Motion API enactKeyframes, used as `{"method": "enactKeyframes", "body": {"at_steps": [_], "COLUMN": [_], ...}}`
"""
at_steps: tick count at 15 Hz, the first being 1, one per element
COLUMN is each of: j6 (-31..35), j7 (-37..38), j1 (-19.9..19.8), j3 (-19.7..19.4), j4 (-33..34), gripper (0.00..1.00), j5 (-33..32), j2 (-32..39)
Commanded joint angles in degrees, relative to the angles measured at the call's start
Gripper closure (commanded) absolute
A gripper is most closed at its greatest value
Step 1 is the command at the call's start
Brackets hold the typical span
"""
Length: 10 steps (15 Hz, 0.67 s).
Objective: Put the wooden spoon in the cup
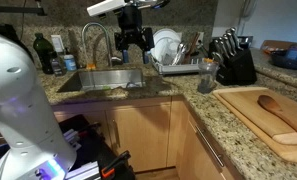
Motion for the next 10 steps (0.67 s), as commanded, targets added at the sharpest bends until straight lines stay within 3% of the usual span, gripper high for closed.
{"method": "enactKeyframes", "body": {"at_steps": [1,3,5,6,8,10], "j6": [-0.1,1.7,2.4,0.9,1.1,2.1], "j7": [-0.1,3.0,3.7,3.3,3.1,6.5], "j1": [-0.1,-3.2,-3.4,-2.6,-3.2,-7.2], "j3": [0.1,-2.5,-5.2,-2.9,-4.7,-7.0], "j4": [0.1,-1.5,-1.5,0.1,0.1,0.3], "gripper": [0.0,0.0,0.0,0.0,0.0,0.0], "j5": [0.1,0.7,3.9,2.0,3.3,3.2], "j2": [0.0,-2.4,-3.6,-0.7,-1.7,-1.5]}}
